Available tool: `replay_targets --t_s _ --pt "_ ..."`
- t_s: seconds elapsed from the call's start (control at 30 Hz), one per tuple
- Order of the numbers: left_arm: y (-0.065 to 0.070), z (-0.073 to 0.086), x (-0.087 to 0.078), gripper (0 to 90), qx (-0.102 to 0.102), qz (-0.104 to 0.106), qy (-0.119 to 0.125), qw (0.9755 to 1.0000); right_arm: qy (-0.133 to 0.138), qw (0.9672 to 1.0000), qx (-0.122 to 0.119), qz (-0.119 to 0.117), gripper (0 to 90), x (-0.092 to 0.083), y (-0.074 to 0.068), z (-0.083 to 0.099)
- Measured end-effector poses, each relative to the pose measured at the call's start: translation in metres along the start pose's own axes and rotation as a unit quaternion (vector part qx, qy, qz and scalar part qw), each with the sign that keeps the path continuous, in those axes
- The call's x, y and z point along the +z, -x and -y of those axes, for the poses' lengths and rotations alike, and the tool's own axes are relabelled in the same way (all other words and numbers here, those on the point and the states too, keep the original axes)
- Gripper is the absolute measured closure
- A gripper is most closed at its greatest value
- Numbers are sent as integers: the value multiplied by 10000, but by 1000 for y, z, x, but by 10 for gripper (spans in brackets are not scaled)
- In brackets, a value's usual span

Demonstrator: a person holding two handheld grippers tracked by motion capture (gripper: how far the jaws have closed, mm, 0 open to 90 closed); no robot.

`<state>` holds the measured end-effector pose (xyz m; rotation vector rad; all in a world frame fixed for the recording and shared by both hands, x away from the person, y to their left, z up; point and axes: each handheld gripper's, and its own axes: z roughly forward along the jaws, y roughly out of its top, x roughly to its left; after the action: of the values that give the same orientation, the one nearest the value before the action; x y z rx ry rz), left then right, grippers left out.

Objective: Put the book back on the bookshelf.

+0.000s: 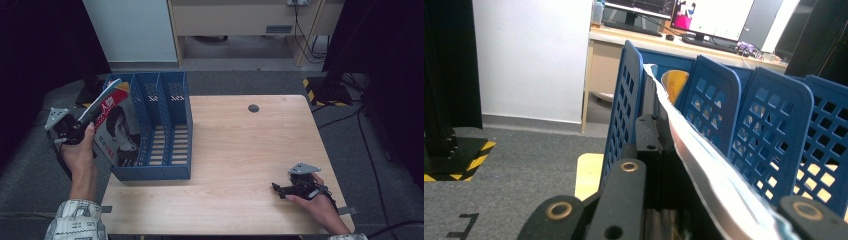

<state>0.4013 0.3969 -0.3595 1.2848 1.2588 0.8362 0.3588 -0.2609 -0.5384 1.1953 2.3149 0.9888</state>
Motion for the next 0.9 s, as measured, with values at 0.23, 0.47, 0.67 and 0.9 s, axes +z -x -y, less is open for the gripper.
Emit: replay_targets --t_s 0.23,0.47,0.67,0.9 --pt "4 -2 1 864 19 -52 99 9999 -2 10000 12 -2 84 0 0 0" --pt "8 -4 -1 864 70 -41 158 9998 4 10000 1 -3 84 0 0 0" --pt "7 -7 0 864 117 -88 239 9996 -4 10000 1 -7 84 0 0 0" --pt "10 -8 2 864 225 -115 313 9992 -4 10000 10 2 84 0 0 0"
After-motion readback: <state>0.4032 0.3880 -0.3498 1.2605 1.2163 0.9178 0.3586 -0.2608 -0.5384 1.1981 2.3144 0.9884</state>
